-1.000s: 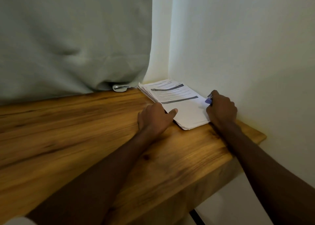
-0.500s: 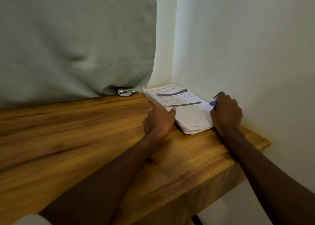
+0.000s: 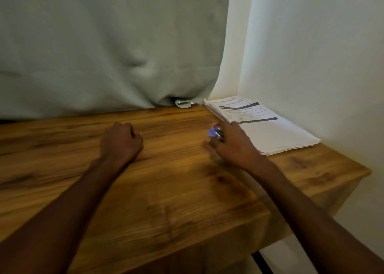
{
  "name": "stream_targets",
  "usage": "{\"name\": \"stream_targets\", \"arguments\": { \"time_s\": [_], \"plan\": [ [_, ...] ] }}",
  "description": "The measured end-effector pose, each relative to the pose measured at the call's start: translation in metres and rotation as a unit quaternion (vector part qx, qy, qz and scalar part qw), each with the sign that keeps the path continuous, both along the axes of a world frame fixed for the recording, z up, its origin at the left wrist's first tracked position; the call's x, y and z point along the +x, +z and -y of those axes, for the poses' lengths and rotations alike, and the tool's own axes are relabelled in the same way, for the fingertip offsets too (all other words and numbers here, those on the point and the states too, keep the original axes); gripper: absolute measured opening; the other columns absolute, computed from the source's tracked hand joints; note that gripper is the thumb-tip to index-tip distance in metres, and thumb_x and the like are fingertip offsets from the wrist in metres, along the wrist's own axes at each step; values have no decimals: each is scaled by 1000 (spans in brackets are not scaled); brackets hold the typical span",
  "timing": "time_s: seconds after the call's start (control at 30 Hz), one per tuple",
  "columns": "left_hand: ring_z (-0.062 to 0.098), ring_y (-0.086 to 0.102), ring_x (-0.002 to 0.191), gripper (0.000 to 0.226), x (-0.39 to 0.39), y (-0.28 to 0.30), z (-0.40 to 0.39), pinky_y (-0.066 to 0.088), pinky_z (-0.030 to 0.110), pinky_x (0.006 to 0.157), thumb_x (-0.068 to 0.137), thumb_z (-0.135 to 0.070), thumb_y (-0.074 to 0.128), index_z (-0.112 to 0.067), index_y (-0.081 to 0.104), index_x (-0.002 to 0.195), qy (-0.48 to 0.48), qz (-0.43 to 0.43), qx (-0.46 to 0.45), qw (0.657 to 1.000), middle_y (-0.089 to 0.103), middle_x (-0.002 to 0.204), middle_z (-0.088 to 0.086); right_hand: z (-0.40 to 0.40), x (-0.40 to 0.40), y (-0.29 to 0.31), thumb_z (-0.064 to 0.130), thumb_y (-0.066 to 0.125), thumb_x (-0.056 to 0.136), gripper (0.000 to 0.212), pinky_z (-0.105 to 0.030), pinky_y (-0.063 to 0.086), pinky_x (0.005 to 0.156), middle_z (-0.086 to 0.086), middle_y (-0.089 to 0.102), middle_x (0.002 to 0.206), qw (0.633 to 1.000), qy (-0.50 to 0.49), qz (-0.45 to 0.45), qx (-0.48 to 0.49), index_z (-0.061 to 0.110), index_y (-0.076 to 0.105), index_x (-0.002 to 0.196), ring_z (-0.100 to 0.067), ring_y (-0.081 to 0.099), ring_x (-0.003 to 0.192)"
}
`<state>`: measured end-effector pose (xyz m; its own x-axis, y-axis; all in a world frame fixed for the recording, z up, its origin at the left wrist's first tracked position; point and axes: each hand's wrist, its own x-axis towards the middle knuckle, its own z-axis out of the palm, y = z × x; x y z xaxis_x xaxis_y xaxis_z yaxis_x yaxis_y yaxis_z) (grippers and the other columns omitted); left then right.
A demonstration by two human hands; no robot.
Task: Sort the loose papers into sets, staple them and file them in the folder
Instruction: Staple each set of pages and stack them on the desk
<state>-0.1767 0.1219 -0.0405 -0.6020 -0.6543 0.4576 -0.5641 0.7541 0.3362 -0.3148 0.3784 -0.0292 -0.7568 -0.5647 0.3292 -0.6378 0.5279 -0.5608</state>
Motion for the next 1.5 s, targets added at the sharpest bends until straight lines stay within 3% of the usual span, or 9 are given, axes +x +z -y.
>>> {"name": "stream_targets", "arguments": {
  "time_s": [0.2,0.33,0.43,0.5,0.67,0.77,0.97,1.2,1.5],
  "plan": [
    [27,60,91,18,-7,1,-6,56,44,81,94,-37,64,-20,69,92,-54,-14,11,998,65,98,4,46,22,-15,65,74,81,55,-41,56,83,4,62,110,994,-48,-42,90,24,61,116,-14,58,97],
    [11,62,78,11,-17,1,-18,54,34,70,96,-33,67,-25,70,89,-131,-98,113,980,67,84,-9,38,22,-16,76,57,85,62,-33,48,74,12,53,112,994,-66,-85,29,29,61,125,-10,54,100],
    [2,57,79,10,-24,7,-43,46,27,68,99,-29,66,-23,70,93,-177,-145,152,962,64,84,-13,9,8,-3,63,51,93,39,-29,39,66,10,59,98,963,-168,-169,-123,31,68,108,-12,59,87],
    [1,57,80,8,-30,14,-62,38,18,64,101,-27,64,-28,67,93,-202,-167,188,947,62,87,-15,-19,-14,7,48,52,97,26,-35,45,71,5,64,96,939,-224,-198,-171,27,68,98,-20,62,88],
    [18,67,86,17,-75,38,-129,51,31,72,98,-22,64,-12,77,96,-259,-186,252,914,74,90,3,-98,-87,15,28,50,102,26,-46,50,92,-9,71,111,926,-322,-180,-84,14,70,110,-31,65,102],
    [26,67,93,18,-118,47,-172,53,37,79,93,-16,61,-4,75,92,-235,-180,243,924,74,97,11,-121,-116,6,28,47,103,27,-47,43,96,-9,70,112,922,-353,-156,-19,14,68,113,-33,64,103],
    [31,64,112,55,-176,26,-215,54,35,77,90,-41,70,-7,56,131,-173,-9,200,964,63,127,11,-118,-140,-17,39,40,104,37,-46,41,92,-8,69,103,901,-383,-181,92,14,64,115,-32,65,96],
    [30,66,110,39,-186,13,-210,52,32,73,92,-17,69,-10,63,129,-153,-96,272,945,68,128,9,-118,-151,-25,30,54,93,21,-44,40,90,-2,66,96,907,-360,-180,127,18,70,99,-27,63,92],
    [23,60,89,20,-185,19,-187,46,30,65,101,-19,60,-8,67,116,-99,-181,388,898,70,123,11,-121,-142,-19,17,54,93,25,-42,42,87,-5,72,101,915,-335,-220,54,17,74,108,-30,65,95]
  ]
}}
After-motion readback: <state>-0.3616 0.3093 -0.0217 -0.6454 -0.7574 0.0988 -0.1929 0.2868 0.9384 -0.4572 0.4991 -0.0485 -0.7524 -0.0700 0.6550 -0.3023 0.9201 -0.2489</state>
